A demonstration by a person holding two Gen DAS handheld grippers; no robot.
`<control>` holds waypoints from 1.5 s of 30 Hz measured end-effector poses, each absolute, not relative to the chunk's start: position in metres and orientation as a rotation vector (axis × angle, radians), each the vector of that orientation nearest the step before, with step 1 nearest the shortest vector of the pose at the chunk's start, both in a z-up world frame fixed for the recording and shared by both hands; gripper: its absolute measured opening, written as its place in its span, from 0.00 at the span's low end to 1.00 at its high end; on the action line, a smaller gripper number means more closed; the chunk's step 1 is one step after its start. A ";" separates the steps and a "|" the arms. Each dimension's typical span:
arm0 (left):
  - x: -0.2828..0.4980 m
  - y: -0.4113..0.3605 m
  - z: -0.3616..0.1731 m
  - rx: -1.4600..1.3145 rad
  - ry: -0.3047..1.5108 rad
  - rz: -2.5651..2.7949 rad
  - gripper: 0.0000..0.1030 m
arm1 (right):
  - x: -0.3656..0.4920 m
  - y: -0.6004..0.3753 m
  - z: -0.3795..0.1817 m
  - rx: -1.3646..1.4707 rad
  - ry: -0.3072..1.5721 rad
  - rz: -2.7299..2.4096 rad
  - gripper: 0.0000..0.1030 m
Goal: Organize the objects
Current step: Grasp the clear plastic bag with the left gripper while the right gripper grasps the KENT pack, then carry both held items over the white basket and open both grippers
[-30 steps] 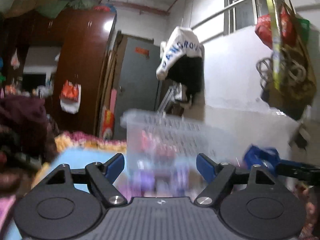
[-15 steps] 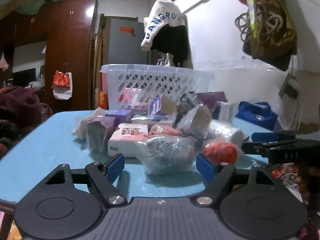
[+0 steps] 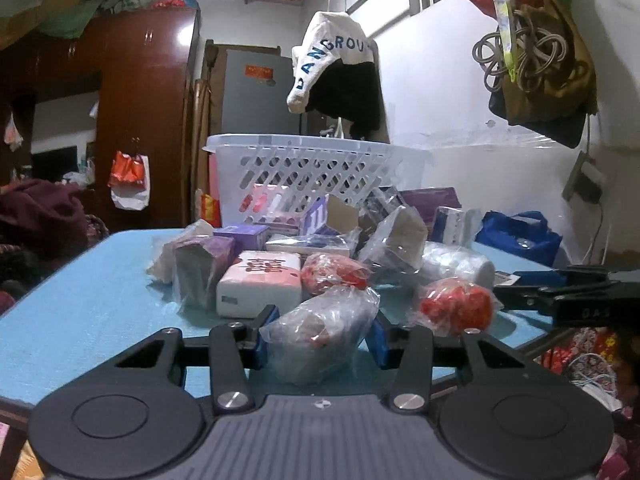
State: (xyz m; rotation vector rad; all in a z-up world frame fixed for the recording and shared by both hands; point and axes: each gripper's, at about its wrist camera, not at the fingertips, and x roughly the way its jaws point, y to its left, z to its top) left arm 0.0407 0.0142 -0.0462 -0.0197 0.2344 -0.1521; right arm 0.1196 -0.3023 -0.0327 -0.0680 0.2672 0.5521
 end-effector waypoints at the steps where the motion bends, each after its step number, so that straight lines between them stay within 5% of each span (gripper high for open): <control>1: 0.040 0.015 -0.046 -0.022 0.231 -0.154 0.48 | 0.119 -0.302 -0.033 -0.069 0.267 0.551 0.58; 22: 0.042 0.040 0.000 -0.065 0.120 -0.186 0.48 | 0.122 -0.322 0.005 -0.006 0.123 0.553 0.58; 27: 0.104 0.040 0.071 -0.066 0.060 -0.191 0.48 | 0.160 -0.292 0.072 -0.048 -0.023 0.582 0.58; 32: 0.207 0.035 0.122 -0.093 0.186 -0.170 0.48 | 0.238 -0.249 0.120 -0.122 -0.005 0.550 0.58; 42: 0.288 0.027 0.099 -0.154 0.369 -0.134 0.48 | 0.289 -0.228 0.110 -0.145 0.154 0.551 0.58; 44: 0.290 0.025 0.099 -0.124 0.351 -0.123 0.65 | 0.288 -0.230 0.110 -0.135 0.169 0.548 0.62; 45: 0.291 0.024 0.100 -0.108 0.361 -0.104 0.88 | 0.286 -0.231 0.111 -0.119 0.181 0.551 0.71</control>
